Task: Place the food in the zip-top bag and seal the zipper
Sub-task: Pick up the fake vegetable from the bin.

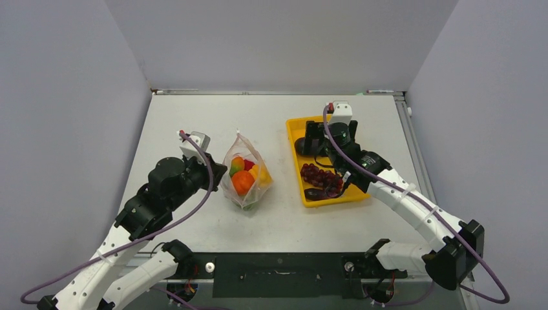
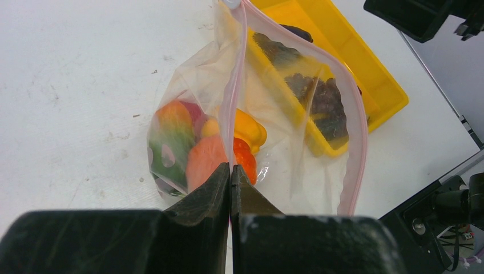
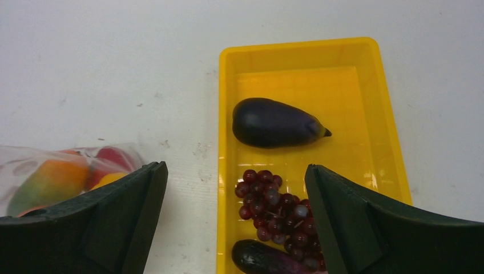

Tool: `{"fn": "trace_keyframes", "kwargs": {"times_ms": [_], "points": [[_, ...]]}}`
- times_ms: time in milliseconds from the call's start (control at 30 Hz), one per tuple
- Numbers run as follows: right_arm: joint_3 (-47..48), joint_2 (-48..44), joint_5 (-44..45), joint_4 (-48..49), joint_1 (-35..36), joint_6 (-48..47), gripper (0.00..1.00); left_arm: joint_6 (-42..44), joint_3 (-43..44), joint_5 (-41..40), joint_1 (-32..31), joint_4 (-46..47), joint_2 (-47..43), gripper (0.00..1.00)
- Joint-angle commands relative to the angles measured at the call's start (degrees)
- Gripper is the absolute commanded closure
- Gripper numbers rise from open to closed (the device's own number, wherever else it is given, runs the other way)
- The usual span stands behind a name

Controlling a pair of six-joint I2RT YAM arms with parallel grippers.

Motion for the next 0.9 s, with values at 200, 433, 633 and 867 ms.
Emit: {"fn": "trace_keyframes", "kwargs": {"times_ms": [200,433,633,867], "points": [[-2.2,9.31,-8.44,5.06,-9.26,-4.95,0.07,1.01,-0.3,0.86,0.65,1.86,-1.12,1.0],[-1.2,16.28,-12.95,8.06,-13.08,-6.62,0.1,1.08,-0.5,1.1,0.99,1.8,-1.29,1.0],[1.09,21.23,-14.85,10.14,-14.64,-9.14,0.1,1.09,-0.59,1.63,1.44,1.75,-1.19,1.0],[4.68,26.22,-20.47,10.27,-17.54,-13.44,0.1,1.1,-0.68,1.33,1.52,1.57,-1.1,1.0]]}}
